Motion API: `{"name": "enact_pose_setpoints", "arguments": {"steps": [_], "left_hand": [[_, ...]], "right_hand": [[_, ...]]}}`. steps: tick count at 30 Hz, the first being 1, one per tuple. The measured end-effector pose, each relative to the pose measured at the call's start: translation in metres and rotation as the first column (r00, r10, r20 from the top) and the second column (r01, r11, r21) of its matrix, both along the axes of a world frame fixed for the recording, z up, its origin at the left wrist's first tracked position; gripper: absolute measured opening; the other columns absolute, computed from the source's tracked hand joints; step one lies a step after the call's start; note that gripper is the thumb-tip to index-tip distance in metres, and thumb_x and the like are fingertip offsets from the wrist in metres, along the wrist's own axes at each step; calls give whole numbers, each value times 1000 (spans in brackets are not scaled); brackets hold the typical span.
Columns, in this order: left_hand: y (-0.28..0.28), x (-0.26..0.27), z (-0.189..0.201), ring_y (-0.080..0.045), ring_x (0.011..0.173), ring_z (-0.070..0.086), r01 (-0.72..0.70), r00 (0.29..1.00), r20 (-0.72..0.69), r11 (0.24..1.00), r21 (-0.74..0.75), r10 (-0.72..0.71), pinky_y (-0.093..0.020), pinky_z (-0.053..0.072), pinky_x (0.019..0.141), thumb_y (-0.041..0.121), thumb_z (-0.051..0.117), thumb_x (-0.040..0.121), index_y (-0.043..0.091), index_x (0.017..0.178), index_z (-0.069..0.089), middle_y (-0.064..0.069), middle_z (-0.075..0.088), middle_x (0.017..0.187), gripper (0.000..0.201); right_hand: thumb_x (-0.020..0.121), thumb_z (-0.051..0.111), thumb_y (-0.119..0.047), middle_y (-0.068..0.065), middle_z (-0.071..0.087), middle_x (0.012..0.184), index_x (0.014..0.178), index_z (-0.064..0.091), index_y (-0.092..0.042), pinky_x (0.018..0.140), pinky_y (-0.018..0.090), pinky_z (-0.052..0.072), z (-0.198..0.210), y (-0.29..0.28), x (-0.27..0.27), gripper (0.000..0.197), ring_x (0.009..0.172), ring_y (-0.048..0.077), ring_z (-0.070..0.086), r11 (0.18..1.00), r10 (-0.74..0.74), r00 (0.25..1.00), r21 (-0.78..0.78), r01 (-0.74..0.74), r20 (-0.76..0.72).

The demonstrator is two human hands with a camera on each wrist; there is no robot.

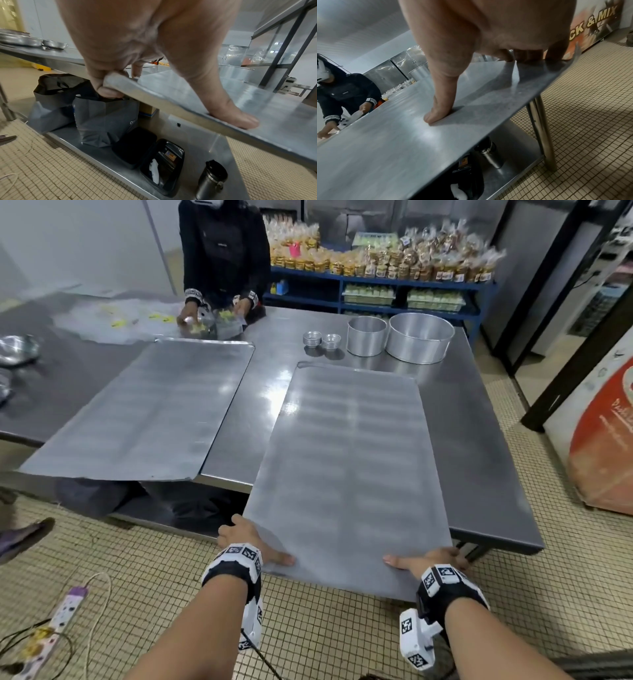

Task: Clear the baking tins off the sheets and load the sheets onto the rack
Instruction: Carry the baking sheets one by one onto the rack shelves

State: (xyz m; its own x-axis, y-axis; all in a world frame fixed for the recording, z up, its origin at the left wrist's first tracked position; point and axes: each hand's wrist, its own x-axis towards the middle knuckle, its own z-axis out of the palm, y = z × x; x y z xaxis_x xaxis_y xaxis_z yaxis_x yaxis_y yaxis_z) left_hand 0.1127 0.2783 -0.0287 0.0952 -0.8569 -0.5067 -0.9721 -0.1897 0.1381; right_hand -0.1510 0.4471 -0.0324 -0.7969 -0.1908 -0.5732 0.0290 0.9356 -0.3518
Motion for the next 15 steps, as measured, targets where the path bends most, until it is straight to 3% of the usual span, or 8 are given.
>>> {"name": "enact_pose_setpoints", "arguments": {"steps": [2, 5, 9, 12, 15], "left_hand": [[-10, 21, 2, -29, 119, 49, -4, 1000, 2, 1000, -14, 4, -43, 50, 99, 68, 91, 22, 12, 123, 30, -13, 42, 125, 131], [-26, 51, 6, -28, 115, 51, -8, 1000, 22, 999, -43, 9, -42, 51, 97, 70, 89, 20, 12, 122, 32, -13, 44, 122, 130], [-44, 90, 11, -30, 123, 48, -14, 1000, 21, 999, -43, 15, -42, 49, 99, 69, 89, 27, 9, 129, 29, -15, 41, 131, 133], [-60, 122, 13, -31, 125, 48, -34, 999, 11, 999, -26, 34, -43, 49, 100, 70, 89, 25, 8, 132, 27, -17, 40, 134, 139], [-74, 154, 14, -31, 126, 48, -49, 999, 2, 999, -18, 49, -42, 50, 100, 70, 89, 24, 8, 134, 25, -18, 40, 135, 142]], "right_hand": [[36, 96, -50, 20, 5, 158, 153, -5, 1, 114, 52, 27, 3, -12, 20, 163, 145, 41, 17, 999, 26, 1000, 20, -26, 18], [32, 97, -51, 19, 5, 158, 153, -2, 1, 114, 53, 28, 4, -33, 47, 165, 146, 41, 16, 999, 38, 999, 10, -39, 32], [31, 98, -48, 17, 21, 150, 152, 3, 3, 109, 49, 36, 6, -57, 84, 162, 139, 39, 32, 999, 38, 999, -20, -37, 34], [19, 96, -54, 17, 22, 149, 151, 3, 3, 111, 52, 35, 4, -76, 112, 171, 139, 39, 29, 998, 66, 998, -5, -66, 21], [24, 94, -59, 18, 21, 148, 151, 4, 5, 109, 52, 36, 1, -96, 137, 168, 138, 39, 29, 993, 113, 993, 34, -114, 26]]}}
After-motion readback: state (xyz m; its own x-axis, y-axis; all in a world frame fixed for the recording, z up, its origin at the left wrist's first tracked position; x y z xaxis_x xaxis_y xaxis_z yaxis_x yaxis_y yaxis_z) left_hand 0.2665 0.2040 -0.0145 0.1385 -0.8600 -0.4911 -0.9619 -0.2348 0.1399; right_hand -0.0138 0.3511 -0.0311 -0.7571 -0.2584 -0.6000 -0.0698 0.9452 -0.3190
